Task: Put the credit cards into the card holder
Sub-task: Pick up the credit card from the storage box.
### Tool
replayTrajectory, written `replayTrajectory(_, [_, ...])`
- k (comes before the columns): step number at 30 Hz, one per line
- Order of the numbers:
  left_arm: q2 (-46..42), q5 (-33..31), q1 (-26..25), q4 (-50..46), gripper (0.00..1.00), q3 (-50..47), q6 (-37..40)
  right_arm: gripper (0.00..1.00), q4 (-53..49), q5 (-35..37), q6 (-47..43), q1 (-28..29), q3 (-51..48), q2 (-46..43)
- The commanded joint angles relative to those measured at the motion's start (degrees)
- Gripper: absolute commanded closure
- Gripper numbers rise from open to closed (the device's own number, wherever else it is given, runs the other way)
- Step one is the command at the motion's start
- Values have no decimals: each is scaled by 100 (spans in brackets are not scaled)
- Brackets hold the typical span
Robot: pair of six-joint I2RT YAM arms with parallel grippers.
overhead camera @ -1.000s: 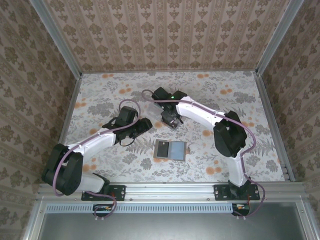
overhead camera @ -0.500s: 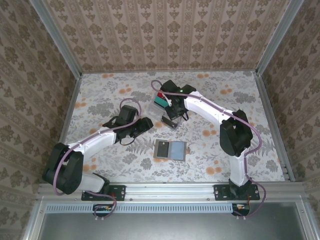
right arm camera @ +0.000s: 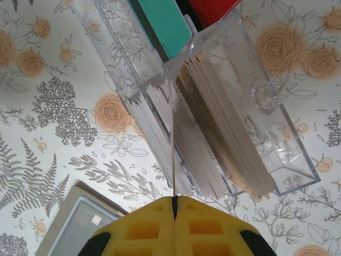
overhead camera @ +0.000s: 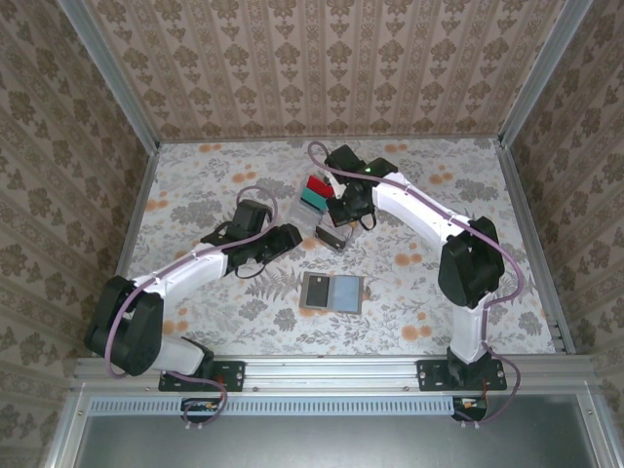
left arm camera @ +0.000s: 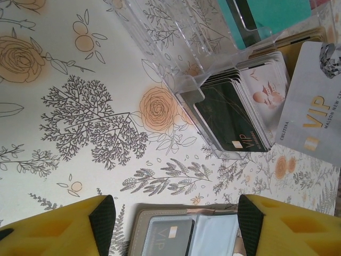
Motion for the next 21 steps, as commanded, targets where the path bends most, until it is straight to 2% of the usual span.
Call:
replayTrajectory(1, [59, 198, 52, -37, 34, 250, 112, 100, 45, -372, 215, -44, -87, -324])
replayTrajectory(7, [42, 778, 260, 595, 30, 226, -175, 100, 515, -1145, 666, -172, -500, -800])
replayTrajectory(13, [148, 1653, 453, 1850, 24, 137, -656, 100, 1504, -2527, 1522, -459, -1333, -1355])
replayTrajectory(15, [252, 1898, 663, 2228, 22, 129, -806, 100, 1931, -2910, 1866, -543, -1651, -1558])
replayTrajectory(21, [582, 2485, 712, 2906, 22, 296, -1070, 100, 2804, -3725, 2537, -630, -2114, -1890])
